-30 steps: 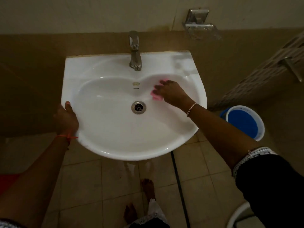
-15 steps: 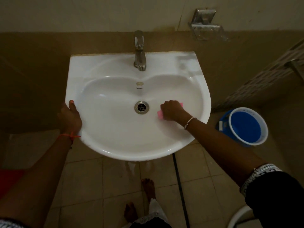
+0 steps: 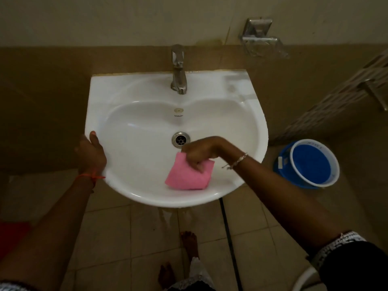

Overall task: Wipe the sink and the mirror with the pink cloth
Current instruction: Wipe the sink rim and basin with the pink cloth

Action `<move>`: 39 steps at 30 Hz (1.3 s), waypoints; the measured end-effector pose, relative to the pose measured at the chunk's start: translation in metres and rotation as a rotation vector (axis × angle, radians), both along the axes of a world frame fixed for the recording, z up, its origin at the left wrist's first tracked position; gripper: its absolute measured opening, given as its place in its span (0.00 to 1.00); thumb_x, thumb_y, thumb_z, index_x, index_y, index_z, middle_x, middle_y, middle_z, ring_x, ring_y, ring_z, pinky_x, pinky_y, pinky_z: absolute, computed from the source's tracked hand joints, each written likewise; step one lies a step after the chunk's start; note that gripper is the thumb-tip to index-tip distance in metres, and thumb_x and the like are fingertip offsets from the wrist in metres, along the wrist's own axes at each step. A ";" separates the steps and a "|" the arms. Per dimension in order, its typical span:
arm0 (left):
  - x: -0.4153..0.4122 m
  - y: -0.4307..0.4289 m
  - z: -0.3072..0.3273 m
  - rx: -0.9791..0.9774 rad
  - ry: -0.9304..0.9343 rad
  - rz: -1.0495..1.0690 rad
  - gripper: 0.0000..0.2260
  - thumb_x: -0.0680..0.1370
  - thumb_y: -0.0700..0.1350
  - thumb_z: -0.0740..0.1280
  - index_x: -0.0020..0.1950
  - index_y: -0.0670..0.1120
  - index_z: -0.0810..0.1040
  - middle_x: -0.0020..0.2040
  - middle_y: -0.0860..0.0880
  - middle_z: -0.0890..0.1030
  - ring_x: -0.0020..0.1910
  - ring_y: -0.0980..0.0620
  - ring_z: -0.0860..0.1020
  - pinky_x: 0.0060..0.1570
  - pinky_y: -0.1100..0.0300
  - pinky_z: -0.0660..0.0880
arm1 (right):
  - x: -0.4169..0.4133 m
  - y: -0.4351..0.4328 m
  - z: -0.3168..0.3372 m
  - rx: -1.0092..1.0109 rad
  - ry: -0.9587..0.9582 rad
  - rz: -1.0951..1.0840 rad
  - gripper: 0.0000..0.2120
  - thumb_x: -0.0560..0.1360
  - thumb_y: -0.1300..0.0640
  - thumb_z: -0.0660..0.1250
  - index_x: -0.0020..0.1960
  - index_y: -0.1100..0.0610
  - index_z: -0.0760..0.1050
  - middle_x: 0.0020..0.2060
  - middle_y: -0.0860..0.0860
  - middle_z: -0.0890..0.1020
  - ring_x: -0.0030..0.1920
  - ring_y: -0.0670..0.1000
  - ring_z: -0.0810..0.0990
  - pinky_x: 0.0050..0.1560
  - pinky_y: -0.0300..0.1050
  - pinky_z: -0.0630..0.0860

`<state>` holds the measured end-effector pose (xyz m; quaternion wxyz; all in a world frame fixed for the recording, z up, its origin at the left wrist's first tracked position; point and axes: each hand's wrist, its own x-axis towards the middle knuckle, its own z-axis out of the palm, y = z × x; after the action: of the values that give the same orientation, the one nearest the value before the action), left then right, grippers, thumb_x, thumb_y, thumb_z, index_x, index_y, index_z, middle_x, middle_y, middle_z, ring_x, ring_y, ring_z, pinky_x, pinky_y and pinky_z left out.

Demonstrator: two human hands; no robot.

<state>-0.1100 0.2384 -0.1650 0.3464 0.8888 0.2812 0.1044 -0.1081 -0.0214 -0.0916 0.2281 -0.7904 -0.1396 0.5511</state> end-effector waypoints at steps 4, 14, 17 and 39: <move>0.000 0.000 0.000 0.004 0.001 -0.006 0.20 0.82 0.46 0.52 0.66 0.32 0.66 0.65 0.30 0.70 0.65 0.33 0.68 0.66 0.47 0.62 | 0.035 -0.029 -0.014 0.188 -0.239 -0.543 0.05 0.60 0.70 0.61 0.33 0.64 0.75 0.31 0.57 0.74 0.35 0.54 0.73 0.30 0.39 0.70; 0.000 0.002 -0.001 -0.012 -0.006 -0.014 0.20 0.82 0.47 0.52 0.66 0.33 0.67 0.65 0.31 0.71 0.65 0.34 0.69 0.65 0.48 0.63 | 0.044 -0.020 -0.093 -0.286 -0.768 -0.113 0.19 0.77 0.46 0.58 0.63 0.53 0.71 0.58 0.57 0.76 0.60 0.61 0.73 0.58 0.55 0.71; -0.002 -0.001 0.003 -0.003 -0.024 -0.016 0.20 0.82 0.46 0.52 0.66 0.32 0.68 0.65 0.30 0.71 0.65 0.34 0.69 0.64 0.49 0.63 | 0.032 -0.011 -0.096 -0.353 -0.706 -0.050 0.19 0.79 0.52 0.53 0.68 0.56 0.65 0.64 0.61 0.69 0.66 0.65 0.65 0.61 0.63 0.67; -0.001 0.000 -0.002 -0.008 -0.047 0.002 0.20 0.82 0.45 0.53 0.65 0.31 0.67 0.65 0.30 0.71 0.65 0.34 0.69 0.65 0.49 0.62 | -0.016 0.020 -0.005 0.041 -0.036 0.246 0.15 0.70 0.74 0.55 0.34 0.57 0.72 0.30 0.51 0.72 0.32 0.47 0.70 0.31 0.36 0.66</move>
<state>-0.1106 0.2380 -0.1670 0.3566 0.8845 0.2741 0.1243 -0.1239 -0.0018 -0.0964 0.1723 -0.7721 -0.2509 0.5578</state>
